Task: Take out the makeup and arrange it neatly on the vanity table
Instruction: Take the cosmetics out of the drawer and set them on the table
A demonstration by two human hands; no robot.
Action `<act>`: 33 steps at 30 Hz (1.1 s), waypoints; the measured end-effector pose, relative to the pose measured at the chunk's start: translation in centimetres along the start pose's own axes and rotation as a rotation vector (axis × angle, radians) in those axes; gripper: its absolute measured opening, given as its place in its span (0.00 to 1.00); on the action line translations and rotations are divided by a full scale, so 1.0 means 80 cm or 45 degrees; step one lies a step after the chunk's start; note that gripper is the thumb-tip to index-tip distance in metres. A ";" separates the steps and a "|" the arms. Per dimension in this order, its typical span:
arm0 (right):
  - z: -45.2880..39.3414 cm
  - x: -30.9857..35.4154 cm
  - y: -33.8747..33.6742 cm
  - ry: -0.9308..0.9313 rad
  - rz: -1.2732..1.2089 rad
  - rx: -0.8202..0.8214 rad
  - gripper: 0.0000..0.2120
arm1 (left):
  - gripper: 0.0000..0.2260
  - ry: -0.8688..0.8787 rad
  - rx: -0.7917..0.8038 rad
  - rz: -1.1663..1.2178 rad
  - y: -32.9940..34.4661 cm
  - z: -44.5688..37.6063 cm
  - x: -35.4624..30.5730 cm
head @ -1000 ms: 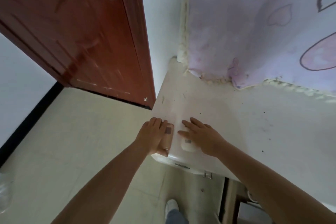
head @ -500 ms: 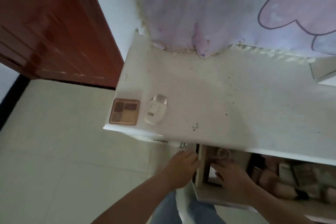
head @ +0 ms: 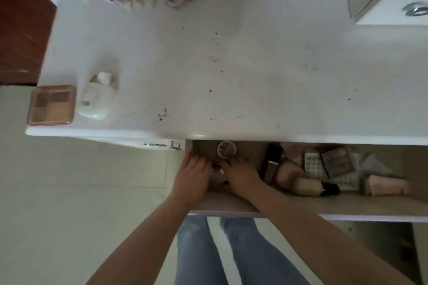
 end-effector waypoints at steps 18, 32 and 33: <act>0.094 -0.119 -0.043 0.078 -0.050 -0.040 0.21 | 0.30 0.077 0.577 0.080 0.088 -0.064 -0.098; 0.123 -0.067 -0.183 -0.042 -0.309 -0.321 0.25 | 0.38 0.089 -0.058 0.341 -0.094 0.010 -0.016; 0.118 -0.055 -0.203 -0.075 -0.307 -0.352 0.25 | 0.38 0.034 -0.095 0.362 -0.110 0.015 0.003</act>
Point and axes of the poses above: each hand's wrist, its own z-axis away from the middle knuckle, its own y-axis out of the palm, x = y × z, the point moved 7 cm from there along -z, towards the middle knuckle, and after that the axes turned 6 degrees about -z, right-handed, at the moved point
